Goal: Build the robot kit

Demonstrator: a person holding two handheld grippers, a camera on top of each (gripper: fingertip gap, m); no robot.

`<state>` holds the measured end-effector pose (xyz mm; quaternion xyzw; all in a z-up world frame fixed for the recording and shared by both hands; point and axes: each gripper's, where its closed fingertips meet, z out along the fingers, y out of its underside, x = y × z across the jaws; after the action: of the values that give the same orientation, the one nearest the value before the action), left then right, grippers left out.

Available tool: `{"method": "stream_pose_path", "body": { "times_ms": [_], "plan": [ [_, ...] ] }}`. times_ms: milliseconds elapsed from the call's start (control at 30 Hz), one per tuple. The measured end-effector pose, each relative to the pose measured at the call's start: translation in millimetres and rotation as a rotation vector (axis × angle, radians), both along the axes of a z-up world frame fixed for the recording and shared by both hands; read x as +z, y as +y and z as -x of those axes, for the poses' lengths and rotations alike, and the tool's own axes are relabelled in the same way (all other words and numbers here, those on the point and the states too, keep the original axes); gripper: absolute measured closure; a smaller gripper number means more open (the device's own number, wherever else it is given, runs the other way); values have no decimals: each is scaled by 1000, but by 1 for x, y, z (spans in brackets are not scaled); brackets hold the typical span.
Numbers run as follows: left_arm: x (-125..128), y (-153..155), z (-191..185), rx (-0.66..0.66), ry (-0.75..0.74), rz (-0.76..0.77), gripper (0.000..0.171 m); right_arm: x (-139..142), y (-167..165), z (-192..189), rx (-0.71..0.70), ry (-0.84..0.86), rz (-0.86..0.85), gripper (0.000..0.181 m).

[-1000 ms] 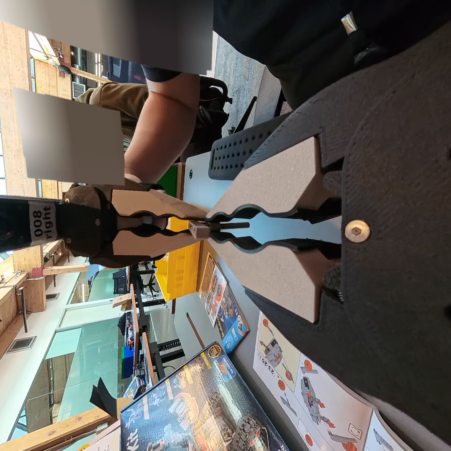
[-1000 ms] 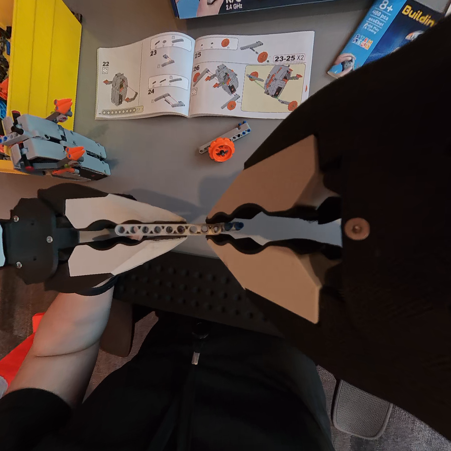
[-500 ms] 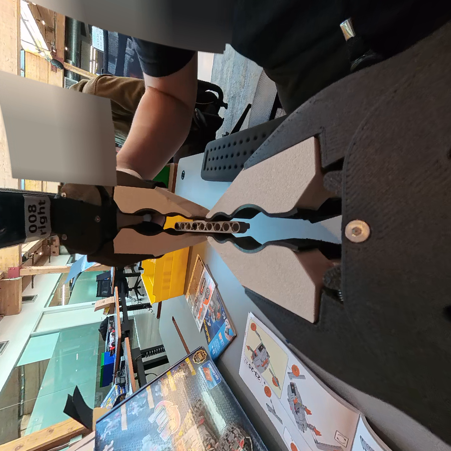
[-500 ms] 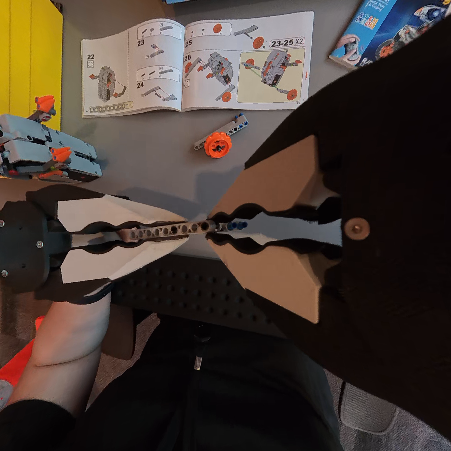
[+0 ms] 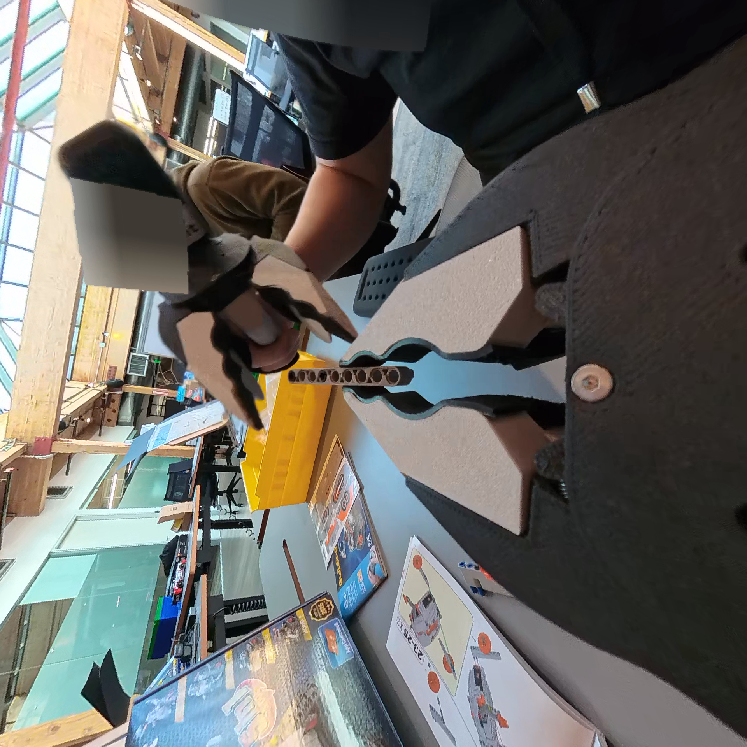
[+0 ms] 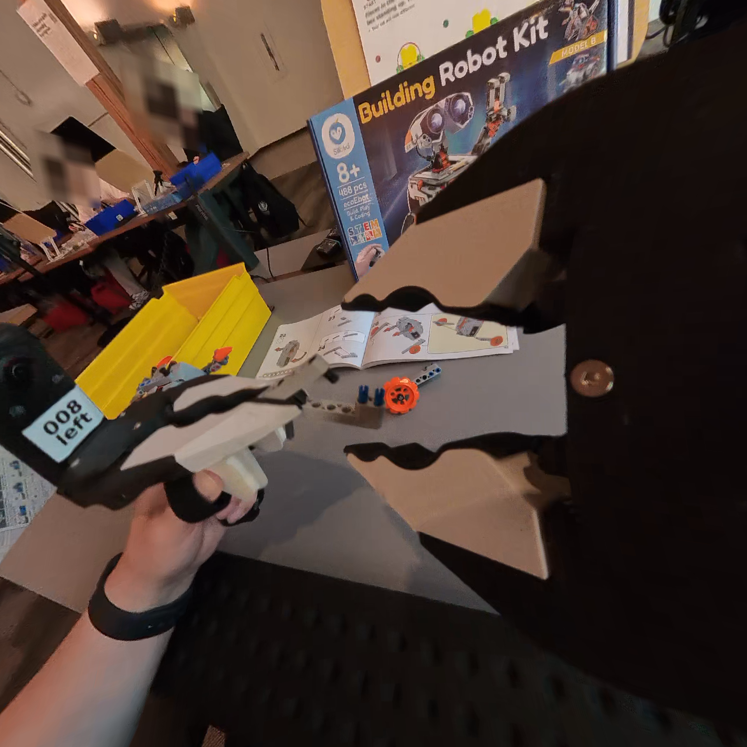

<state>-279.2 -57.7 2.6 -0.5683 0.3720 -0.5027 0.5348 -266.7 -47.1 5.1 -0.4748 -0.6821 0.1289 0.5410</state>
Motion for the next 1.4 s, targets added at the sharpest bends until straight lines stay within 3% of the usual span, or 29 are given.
{"method": "stream_pose_path", "body": {
  "times_ms": [67, 167, 333, 467, 633, 1000, 1100, 1200, 1400],
  "plan": [
    [1, 0, 0, -6, -6, 5, 166, -1, -6, -1, 1, 23, 29, 121],
    [-4, 1, -1, -3, 22, 5, 166, 19, -19, 0, 60, 82, 39, 129],
    [-9, 2, -4, -7, 42, 29, 166, -5, -13, 6, 23, -288, -366, 110],
    [-9, 3, -3, -7, 38, 45, 166, -21, -1, 12, -37, -360, -501, 116],
    [-11, 4, -3, 8, 53, 28, 166, -30, 11, 15, -123, -324, -412, 125],
    [-3, 4, 2, 7, -2, 44, 166, -24, 16, 18, -221, -206, -465, 148],
    [0, 6, 4, 13, -21, 46, 166, -24, 12, 20, -210, -163, -435, 162],
    [0, 5, 3, 7, -26, 52, 167, -24, 11, 22, -220, -155, -452, 163],
    [-6, 5, 1, -12, -10, 79, 167, -33, 9, 24, -207, -87, -323, 161]
  ]
}}
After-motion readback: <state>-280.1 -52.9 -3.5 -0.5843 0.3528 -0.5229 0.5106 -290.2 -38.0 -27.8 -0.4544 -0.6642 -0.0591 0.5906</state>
